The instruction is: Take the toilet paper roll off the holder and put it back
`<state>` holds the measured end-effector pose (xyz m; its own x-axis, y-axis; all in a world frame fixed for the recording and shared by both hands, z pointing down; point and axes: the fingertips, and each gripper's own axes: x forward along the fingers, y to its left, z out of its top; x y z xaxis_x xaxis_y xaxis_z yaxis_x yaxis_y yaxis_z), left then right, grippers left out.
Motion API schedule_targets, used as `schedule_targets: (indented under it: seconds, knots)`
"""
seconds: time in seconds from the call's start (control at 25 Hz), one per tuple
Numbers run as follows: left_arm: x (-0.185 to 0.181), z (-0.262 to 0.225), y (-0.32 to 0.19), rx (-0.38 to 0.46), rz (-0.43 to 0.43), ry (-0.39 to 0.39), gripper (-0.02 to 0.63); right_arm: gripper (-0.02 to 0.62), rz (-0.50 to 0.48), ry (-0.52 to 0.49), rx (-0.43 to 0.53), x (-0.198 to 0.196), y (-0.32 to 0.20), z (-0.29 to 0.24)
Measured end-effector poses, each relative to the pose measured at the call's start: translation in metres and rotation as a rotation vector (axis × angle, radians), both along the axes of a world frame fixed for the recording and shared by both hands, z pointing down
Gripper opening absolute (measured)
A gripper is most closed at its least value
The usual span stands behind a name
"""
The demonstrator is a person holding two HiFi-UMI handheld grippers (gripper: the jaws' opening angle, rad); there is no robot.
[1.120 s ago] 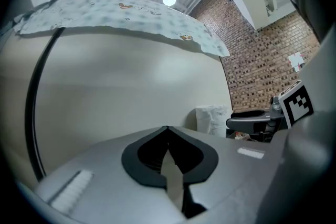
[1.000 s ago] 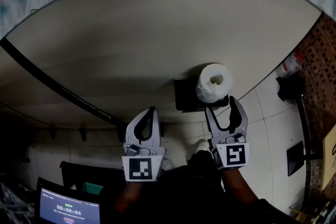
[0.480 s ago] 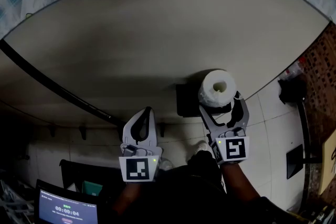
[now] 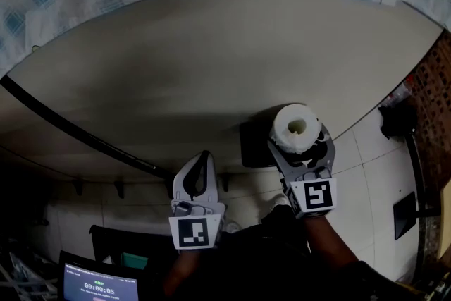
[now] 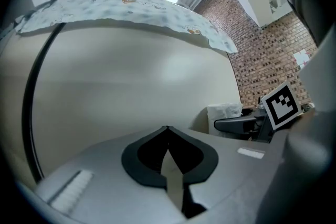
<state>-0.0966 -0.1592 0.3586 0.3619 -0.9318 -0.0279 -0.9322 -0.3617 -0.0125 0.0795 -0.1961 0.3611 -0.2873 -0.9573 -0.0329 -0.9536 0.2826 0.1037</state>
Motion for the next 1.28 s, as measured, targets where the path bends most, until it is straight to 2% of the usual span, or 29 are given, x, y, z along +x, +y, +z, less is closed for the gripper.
schedule_targets:
  seconds: [0.28,0.36,0.56,0.8,1.28]
  knots:
    - [0.004,0.001,-0.003,-0.007,0.007,-0.001,0.015,0.478,-0.010,0.016,0.010,0.000,-0.001,-0.003]
    - [0.005,0.002,-0.003,-0.009,0.009,0.000,0.015,0.453,-0.013,0.014,0.008,0.001,-0.001,-0.004]
    - [0.007,0.006,-0.003,-0.021,0.015,-0.001,0.015,0.448,-0.036,-0.009,0.016,0.002,0.003,-0.006]
    - [0.013,0.010,0.000,-0.026,0.028,-0.007,0.015,0.447,-0.041,0.006,0.062,0.000,0.014,-0.017]
    - [0.023,0.015,0.024,-0.035,0.057,-0.018,0.015,0.446,-0.021,-0.002,0.075,0.012,0.048,-0.021]
